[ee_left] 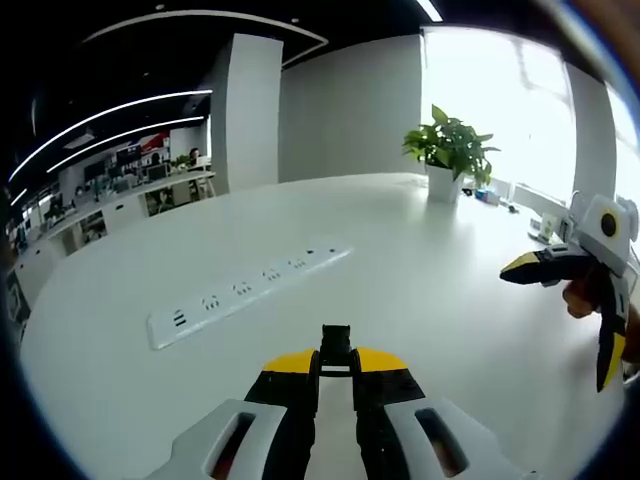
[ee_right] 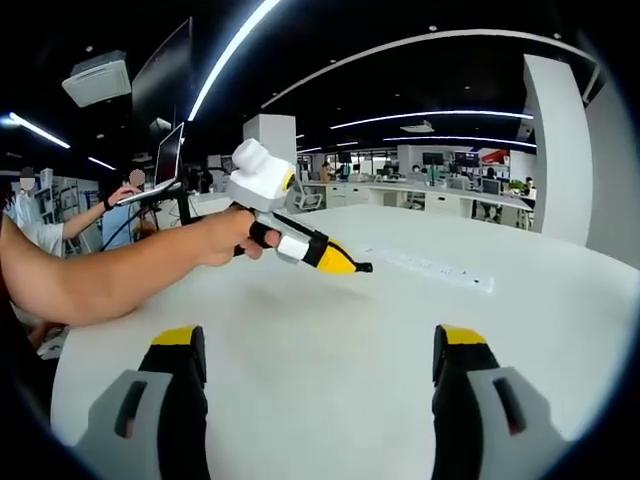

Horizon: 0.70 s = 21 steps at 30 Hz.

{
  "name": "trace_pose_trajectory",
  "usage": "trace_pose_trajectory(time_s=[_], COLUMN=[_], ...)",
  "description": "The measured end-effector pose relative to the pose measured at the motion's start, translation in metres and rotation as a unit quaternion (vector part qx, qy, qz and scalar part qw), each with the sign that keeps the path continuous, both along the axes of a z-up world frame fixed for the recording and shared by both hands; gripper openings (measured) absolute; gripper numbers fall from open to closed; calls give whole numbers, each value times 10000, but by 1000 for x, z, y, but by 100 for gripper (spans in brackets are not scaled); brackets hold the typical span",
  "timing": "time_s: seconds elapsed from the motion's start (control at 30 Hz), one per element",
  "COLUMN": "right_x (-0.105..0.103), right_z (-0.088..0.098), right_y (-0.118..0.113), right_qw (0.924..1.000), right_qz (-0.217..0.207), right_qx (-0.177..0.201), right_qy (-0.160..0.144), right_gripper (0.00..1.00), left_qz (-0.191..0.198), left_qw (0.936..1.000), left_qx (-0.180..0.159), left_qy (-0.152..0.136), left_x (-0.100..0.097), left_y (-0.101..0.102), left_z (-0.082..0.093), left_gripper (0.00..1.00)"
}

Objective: Snap the two parts of the plastic buckle together until the buckle closes and remains connected.

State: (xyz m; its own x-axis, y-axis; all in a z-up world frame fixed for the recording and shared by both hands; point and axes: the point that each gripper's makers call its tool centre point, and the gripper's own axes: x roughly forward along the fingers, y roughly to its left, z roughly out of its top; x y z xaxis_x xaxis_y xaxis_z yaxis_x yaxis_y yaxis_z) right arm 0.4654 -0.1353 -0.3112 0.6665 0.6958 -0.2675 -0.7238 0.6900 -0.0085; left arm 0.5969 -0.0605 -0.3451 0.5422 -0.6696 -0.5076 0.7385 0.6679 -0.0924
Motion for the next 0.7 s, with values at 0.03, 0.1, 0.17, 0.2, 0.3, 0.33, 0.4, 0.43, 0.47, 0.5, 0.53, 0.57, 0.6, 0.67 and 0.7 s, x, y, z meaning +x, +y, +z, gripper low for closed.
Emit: trace_pose_trajectory(time_s=[0.03, 0.1, 0.17, 0.2, 0.3, 0.33, 0.4, 0.43, 0.47, 0.5, 0.53, 0.57, 0.6, 0.67, 0.7], right_x=[0, 0, 0, 0, 0, 0, 0, 0, 0, -1, -1, -1, -1, -1, -1], right_z=[0, 0, 0, -1, -1, -1, -1, -1, -1, -1, -1, -1, -1, -2, -2], right_y=[-1, -1, 0, 0, -1, -1, 0, 0, 0, 0, 0, 0, 0, 0, 0], right_qw=[10000, 10000, 10000, 10000, 10000, 10000, 10000, 10000, 10000, 10000, 10000, 10000, 10000, 10000, 10000], right_qz=[-9, 0, 12, 17, 10, 10, 24, 29, 32, 34, 36, 40, 40, 39, 42], right_qx=[-5, -13, -3, -9, -21, -24, -13, -11, -12, -13, -15, -18, -20, -42, -44], right_qy=[-11, -13, -11, -5, -4, -6, -7, -7, -7, -8, -5, -4, -10, -15, -14], right_gripper=[95, 95, 95, 95, 94, 94, 94, 94, 94, 94, 94, 94, 94, 94, 94], left_qz=[0, -20, -23, -24, -33, -37, -30, -20, -24, -17, -13, -7, 26, 81, 87], left_qw=[10000, 10000, 10000, 10000, 10000, 10000, 10000, 10000, 10000, 10000, 10000, 10000, 10000, 9999, 9999], left_qx=[17, 16, 16, 20, 38, 60, 69, 52, 52, 70, 82, 85, 79, 88, 61], left_qy=[4, 22, 18, 19, 32, 33, 36, 43, 51, 46, 43, 36, -4, -31, -12], left_x=[1, 4, 6, 7, 9, 11, 13, 14, 14, 15, 16, 17, 20, 22, 23], left_y=[-1, -4, -6, -7, -8, -8, -8, -8, -8, -7, -7, -7, -6, -4, -4], left_z=[-1, -1, -2, -2, -4, -5, -6, -6, -7, -8, -9, -10, -10, -12, -12], left_gripper=[11, 11, 11, 11, 11, 11, 11, 11, 11, 11, 11, 11, 11, 11, 11])
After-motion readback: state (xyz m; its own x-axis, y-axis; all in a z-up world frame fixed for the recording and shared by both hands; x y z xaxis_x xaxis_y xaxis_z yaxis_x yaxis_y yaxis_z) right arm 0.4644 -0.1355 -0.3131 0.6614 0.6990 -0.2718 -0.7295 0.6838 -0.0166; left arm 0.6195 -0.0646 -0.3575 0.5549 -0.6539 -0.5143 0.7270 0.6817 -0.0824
